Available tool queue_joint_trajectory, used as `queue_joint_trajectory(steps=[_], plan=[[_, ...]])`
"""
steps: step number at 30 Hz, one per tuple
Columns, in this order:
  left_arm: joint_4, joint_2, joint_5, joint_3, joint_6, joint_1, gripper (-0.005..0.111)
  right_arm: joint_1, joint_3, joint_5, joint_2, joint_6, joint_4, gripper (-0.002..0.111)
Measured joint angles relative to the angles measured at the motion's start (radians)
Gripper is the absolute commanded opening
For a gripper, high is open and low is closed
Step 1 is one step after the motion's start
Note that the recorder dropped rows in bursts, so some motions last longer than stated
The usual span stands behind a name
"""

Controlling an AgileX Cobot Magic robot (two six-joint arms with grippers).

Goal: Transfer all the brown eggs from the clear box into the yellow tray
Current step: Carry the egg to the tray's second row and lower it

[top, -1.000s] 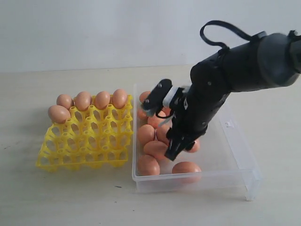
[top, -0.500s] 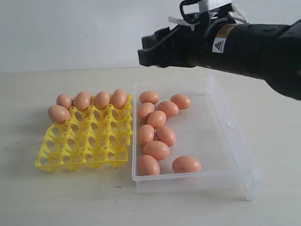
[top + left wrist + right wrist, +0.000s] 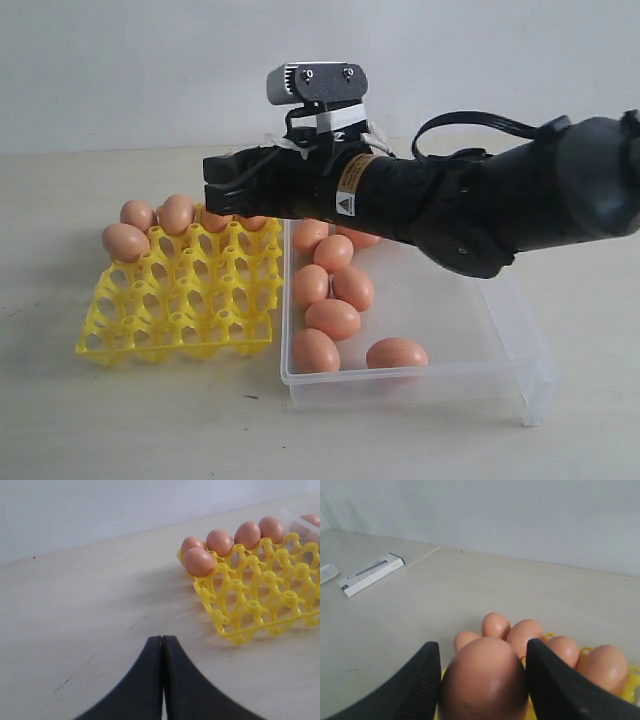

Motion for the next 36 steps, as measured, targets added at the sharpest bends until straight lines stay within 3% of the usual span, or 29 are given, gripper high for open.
queue_joint_trajectory(steps=[6,16,36], plan=[[0.000,0.000,0.000,0.000,0.000,0.000,0.000,0.000,-0.194,-0.046,0.228,0.041,-0.044,0.000],[0.000,0.000,0.000,0.000,0.000,0.000,0.000,0.032,-0.413,-0.046,0.390,-0.006,-0.048,0.000],[0.000,0.000,0.000,0.000,0.000,0.000,0.000,0.046,-0.586,-0.027,0.558,-0.175,-0.046,0.000]])
